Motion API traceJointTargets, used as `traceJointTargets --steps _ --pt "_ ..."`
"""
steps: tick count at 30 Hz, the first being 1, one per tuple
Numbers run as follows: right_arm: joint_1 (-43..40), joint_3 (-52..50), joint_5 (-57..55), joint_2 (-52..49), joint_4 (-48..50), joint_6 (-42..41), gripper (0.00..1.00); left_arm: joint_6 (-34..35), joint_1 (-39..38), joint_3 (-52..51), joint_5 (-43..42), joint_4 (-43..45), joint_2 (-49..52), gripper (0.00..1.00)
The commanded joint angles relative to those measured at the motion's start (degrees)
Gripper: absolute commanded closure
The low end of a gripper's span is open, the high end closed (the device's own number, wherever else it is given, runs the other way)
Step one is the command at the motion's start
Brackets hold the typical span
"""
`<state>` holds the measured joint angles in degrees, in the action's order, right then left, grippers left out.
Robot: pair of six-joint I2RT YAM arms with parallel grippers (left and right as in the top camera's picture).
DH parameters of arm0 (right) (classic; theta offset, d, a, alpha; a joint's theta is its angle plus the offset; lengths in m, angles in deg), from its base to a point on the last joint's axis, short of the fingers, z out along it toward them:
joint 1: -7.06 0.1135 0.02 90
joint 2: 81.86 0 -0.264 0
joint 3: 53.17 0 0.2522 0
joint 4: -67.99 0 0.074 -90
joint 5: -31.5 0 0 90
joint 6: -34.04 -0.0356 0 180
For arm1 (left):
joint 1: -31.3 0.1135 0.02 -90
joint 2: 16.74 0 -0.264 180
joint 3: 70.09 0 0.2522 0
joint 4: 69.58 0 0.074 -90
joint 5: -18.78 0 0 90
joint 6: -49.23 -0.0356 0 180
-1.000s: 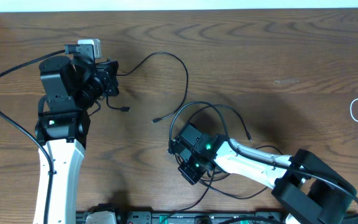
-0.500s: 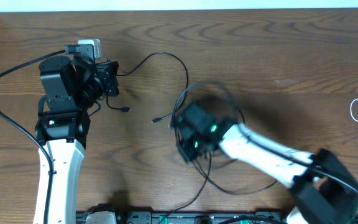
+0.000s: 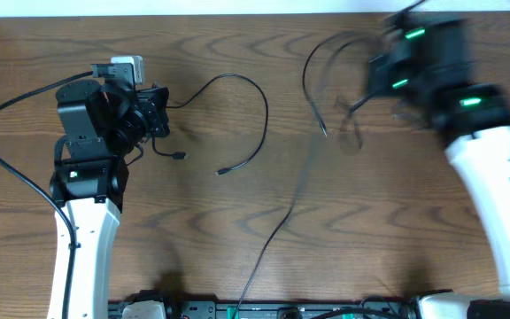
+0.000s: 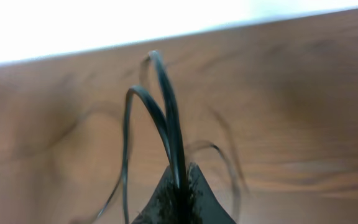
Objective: Untangle cables
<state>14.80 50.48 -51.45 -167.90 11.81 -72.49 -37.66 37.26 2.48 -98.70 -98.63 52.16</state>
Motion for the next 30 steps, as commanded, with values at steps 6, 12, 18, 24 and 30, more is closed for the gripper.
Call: traceJointTargets --steps 6,12,18,24,30 --pt "-21.18 7.37 7.69 2.14 -2.1 -0.11 0.99 -0.55 0.24 -0.07 -0.31 -0.07 0.02 0.93" --pt "-28.79 7.34 8.94 1.42 -4.79 4.31 0.99 -0.52 0.24 -0.07 -0.31 -0.09 0.02 0.93" --pt "-33.46 7.34 1.55 -0.17 -3.67 7.3 0.98 -0.52 0.24 -0.07 -0.31 -0.39 0.02 0.92" --pt "-37.62 7.34 -0.52 -2.38 -0.39 8.85 0.99 -0.52 0.24 -0.07 -0.28 -0.55 0.02 0.92" --pt "-41.48 7.37 -0.44 -5.25 5.79 4.0 0.99 -0.52 0.24 -0.07 -0.31 -0.55 0.31 0.92"
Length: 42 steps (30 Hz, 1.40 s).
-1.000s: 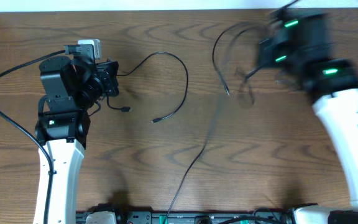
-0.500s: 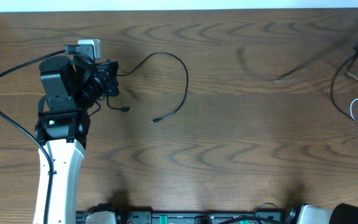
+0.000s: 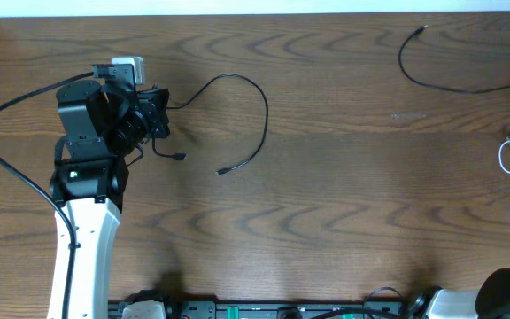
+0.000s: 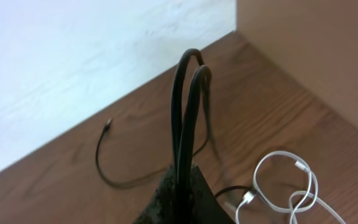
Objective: Untangle cables
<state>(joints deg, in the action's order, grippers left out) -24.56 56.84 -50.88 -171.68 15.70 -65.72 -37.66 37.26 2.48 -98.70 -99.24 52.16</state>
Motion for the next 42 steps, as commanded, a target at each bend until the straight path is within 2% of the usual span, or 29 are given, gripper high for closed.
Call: traceJointTargets --steps 1,9,17,18,20,21,28,34,37,39,42 --pt "-2.99 1.01 -0.92 -2.12 2.64 -4.13 0.99 -0.52 0.24 -0.07 -0.31 0.04 0.46 0.92" --pt "-12.87 1.01 5.79 -9.38 6.78 -12.98 0.99 -0.52 0.17 -0.09 -0.31 -0.57 2.71 0.92" --pt "-22.53 1.01 17.44 -17.0 5.88 -14.58 0.99 -0.5 -0.07 -0.07 -0.55 -0.79 5.64 0.92" --pt "-23.26 1.01 18.95 -18.18 5.33 -13.94 0.93 -0.52 -0.33 -0.07 -0.52 -0.79 5.73 0.92" --pt "-23.98 1.01 21.66 -19.71 4.66 -12.02 0.38 -0.52 -1.11 -0.07 -0.5 -0.74 5.75 0.92" --pt "-24.15 0.98 22.51 -20.39 4.22 -11.39 0.03 -0.52 -1.64 -0.07 -0.5 -0.74 5.75 0.93" --pt "-22.73 1.01 25.86 -21.77 2.32 -10.8 0.01 -0.52 -4.63 -0.07 -0.5 0.13 5.75 0.92" --pt "-18.73 1.01 40.19 -21.4 5.6 -15.45 0.01 -0.5 -6.67 -0.07 -0.48 1.22 5.75 0.92" --pt "-14.62 1.01 54.62 -21.4 13.16 -17.29 0.01 -0.5 -7.45 -0.07 -0.48 1.84 5.75 0.92" --pt "-12.07 1.01 59.95 -21.4 20.65 -23.06 0.01 -0.5 -7.72 -0.07 -0.48 1.88 5.75 0.92" --pt "-9.29 1.01 58.55 -21.42 31.8 -33.4 0.01 -0.5 -7.72 -0.07 -0.52 1.79 5.75 0.92"
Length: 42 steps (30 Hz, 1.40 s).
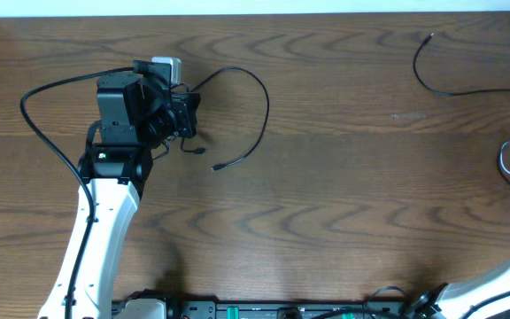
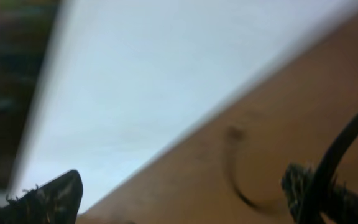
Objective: Untangle cables
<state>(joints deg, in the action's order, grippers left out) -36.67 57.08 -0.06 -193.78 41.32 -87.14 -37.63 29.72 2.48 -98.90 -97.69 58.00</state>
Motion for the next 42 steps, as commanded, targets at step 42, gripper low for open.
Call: traceJointTargets --steps 42 --pt "34.38 0.11 -58.95 -2.69 -35.78 60.96 0.03 -0.55 -0.17 -0.07 -0.31 0.26 -0.09 0.92"
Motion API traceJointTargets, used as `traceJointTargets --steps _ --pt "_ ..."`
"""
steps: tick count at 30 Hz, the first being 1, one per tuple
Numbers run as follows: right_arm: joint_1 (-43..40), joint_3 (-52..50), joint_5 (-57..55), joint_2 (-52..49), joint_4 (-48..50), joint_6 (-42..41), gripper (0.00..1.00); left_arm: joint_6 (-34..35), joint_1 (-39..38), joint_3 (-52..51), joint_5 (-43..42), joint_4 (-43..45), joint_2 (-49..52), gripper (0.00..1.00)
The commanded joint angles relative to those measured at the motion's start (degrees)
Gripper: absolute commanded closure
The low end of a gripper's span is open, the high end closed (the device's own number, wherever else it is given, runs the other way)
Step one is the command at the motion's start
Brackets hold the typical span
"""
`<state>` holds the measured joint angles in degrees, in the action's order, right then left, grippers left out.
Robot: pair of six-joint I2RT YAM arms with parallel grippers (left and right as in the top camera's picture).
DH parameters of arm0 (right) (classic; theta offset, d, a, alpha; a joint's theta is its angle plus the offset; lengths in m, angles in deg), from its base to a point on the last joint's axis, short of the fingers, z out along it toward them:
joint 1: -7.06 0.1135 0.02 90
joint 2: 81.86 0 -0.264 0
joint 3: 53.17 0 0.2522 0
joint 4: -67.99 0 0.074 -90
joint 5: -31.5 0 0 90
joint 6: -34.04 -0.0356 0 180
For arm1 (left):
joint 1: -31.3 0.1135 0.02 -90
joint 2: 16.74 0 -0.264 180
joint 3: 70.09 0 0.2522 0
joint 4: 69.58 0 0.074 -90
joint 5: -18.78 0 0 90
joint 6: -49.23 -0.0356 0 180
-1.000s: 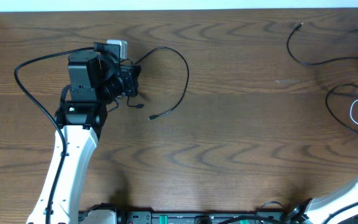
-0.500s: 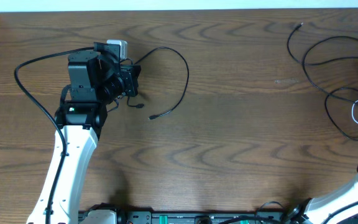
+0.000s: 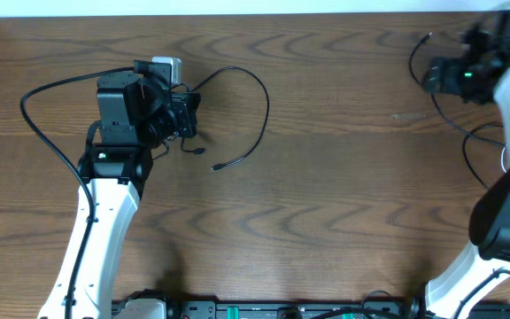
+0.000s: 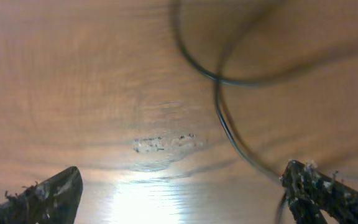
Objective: Untangle cables
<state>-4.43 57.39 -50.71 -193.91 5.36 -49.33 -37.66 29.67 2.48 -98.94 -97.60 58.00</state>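
A black cable [image 3: 265,105] loops across the wood at the left, one end [image 3: 219,168] lying free. My left gripper [image 3: 184,117] is shut on its other end, with a short tail hanging below the fingers. A second black cable [image 3: 413,58] curves along the far right. My right gripper [image 3: 434,76] hovers just over it, open. In the right wrist view this cable [image 4: 220,107] runs between the spread fingers [image 4: 328,191] of the right gripper [image 4: 182,200], which hold nothing.
The brown wooden table [image 3: 343,204] has a pale scuff mark [image 4: 164,144] under the right gripper. Another dark cable curve [image 3: 470,151] lies beside the right arm. The white wall runs along the table's far edge.
My right arm was almost out of the overhead view. It now reaches over the far-right black cable, gripper still open and looking down at the table. The left arm and its cable have not moved.
My right gripper was first shut on a black cable held up over the table's right middle. Then it held that cable at the far right by a white cable. Then it was open, the cable on the table, and the left gripper further right with its cable.
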Motion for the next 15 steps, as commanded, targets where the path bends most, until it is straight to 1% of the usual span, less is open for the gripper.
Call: traceJointTargets --steps 1,2,7,10,15 --pt "2.67 -0.2 -10.91 -3.3 0.37 26.71 0.08 -0.52 -0.13 -0.07 -0.26 0.17 -0.09 0.92" --pt "3.06 -0.2 -13.86 -4.48 0.98 29.35 0.11 -0.52 -0.13 -0.07 -0.26 0.17 -0.09 0.92" --pt "3.13 -0.2 -14.32 -8.66 3.34 30.75 0.11 -0.94 -0.13 -0.07 -0.26 0.2 -0.09 0.92" --pt "3.13 -0.2 -14.32 -12.02 6.71 30.64 0.1 -1.18 -0.13 -0.07 -0.22 0.2 -0.09 0.92" --pt "2.8 -0.2 -15.15 -15.04 12.92 25.7 0.08 -1.16 -0.13 -0.07 -0.26 0.15 -0.09 0.92"
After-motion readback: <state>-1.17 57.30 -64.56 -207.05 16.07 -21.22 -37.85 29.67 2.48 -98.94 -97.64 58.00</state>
